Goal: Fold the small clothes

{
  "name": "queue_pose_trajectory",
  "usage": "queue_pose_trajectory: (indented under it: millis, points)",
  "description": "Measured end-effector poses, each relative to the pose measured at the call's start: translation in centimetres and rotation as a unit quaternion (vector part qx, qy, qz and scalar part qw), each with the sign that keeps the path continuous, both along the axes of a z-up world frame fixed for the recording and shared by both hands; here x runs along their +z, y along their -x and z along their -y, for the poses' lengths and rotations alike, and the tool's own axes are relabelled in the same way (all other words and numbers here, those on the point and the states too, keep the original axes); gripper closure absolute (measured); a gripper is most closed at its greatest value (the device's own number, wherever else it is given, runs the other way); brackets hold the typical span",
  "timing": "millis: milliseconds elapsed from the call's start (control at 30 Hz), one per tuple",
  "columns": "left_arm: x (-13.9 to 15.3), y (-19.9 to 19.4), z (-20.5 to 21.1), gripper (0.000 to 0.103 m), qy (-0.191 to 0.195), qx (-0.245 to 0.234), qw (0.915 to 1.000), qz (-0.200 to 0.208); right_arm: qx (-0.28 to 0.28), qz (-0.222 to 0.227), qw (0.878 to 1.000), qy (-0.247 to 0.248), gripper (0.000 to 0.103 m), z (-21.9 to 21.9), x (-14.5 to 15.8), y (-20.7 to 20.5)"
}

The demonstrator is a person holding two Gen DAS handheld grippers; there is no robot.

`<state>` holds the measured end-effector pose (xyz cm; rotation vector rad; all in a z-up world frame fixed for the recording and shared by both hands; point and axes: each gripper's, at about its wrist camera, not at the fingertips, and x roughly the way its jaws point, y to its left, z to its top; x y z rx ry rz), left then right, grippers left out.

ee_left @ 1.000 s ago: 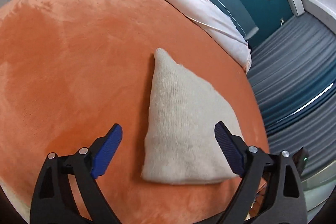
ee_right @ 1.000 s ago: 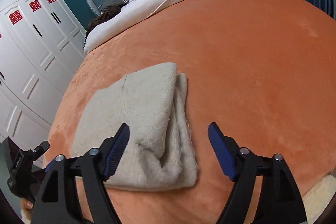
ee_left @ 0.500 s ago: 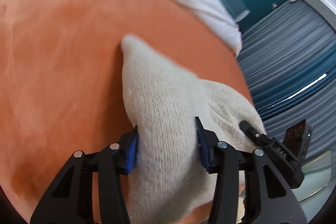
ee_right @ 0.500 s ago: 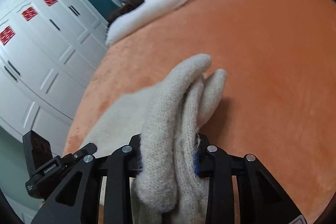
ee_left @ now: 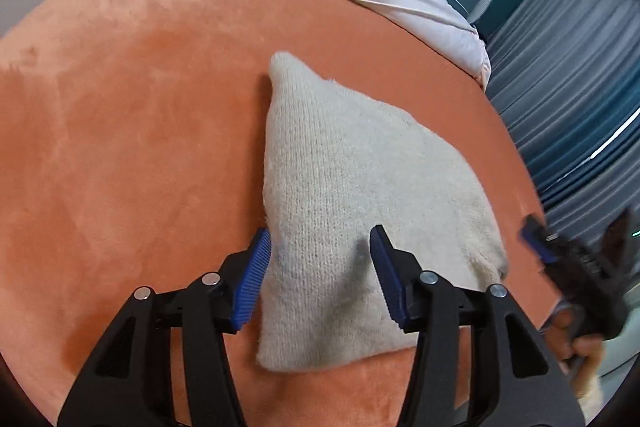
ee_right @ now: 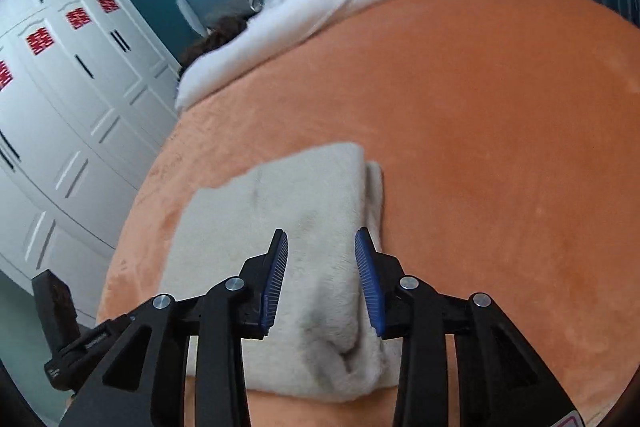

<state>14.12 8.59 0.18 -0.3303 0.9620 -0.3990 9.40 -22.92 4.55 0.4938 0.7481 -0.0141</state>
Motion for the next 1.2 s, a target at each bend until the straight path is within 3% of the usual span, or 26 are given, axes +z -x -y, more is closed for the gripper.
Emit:
queue_pose_trajectory:
  millis: [67,100,167,200,400,467,567,600,700,767,933,1000,1067,1200]
  points:
    - [-0.6,0.2,0.9,0.052,-0.032,-0.008,0.9994,-0.003,0.024,-0.009,1.0,0.016,0.074,-1.0,0.0,0.4]
    - [-1.2,0.4,1.3,0.052,-0.042,-0.009,0.999,-0.007,0.037,-0.031,0.998,0.032,0.081,-1.7,-1.2,0.0]
    - [-1.1,0.9,1.7,0.052,-0.051,0.0,0.9987,-0.005,0.055,-0.107,0.99,0.068,0.085,-3.0,-5.3,-1.7]
    - [-0.6,0.8,1.9,0.052,-0.055,0.0,0.9984,-0.005,0.051,-0.113,0.989,0.078,0.085,-3.0,-6.4,-1.6]
    - [1.7,3.6,2.9,0.048,-0.112,-0.011,0.9931,0.035,0.041,-0.048,0.995,0.075,0.086,-3.7,-0.4,1.9]
    - [2.0,4.5,3.4,0.042,-0.112,-0.01,0.9929,0.04,0.054,-0.064,0.993,0.087,0.086,-4.4,-1.0,1.3]
    - [1.8,5.5,4.3,0.042,-0.118,-0.008,0.9925,0.032,0.071,-0.156,0.977,0.123,0.089,-4.7,-6.9,0.1]
    - [1.8,5.8,4.5,0.042,-0.125,-0.008,0.9918,0.028,0.071,-0.15,0.978,0.124,0.09,-4.5,-7.6,0.2]
    - [2.3,7.0,5.1,0.042,-0.141,-0.008,0.9893,0.035,0.059,-0.131,0.984,0.106,0.089,-4.5,-4.9,1.3]
    - [2.5,8.0,5.5,0.036,-0.158,-0.009,0.9864,0.044,0.053,-0.098,0.988,0.109,0.089,-4.9,-2.4,3.2]
    - [1.9,9.9,6.5,0.03,-0.179,-0.005,0.9826,0.05,0.029,-0.073,0.988,0.134,0.077,-4.8,-1.4,8.0]
    - [1.4,10.6,6.8,0.025,-0.187,0.003,0.981,0.05,0.007,-0.073,0.988,0.137,0.056,-4.4,-2.0,10.0]
    - [0.9,11.5,7.1,0.019,-0.189,0.012,0.9803,0.056,-0.022,-0.067,0.988,0.137,0.046,-4.2,-3.0,12.1]
    - [-0.2,13.0,7.9,0.018,-0.209,0.018,0.9752,0.071,-0.03,-0.075,0.983,0.165,0.04,-5.2,-5.3,14.0]
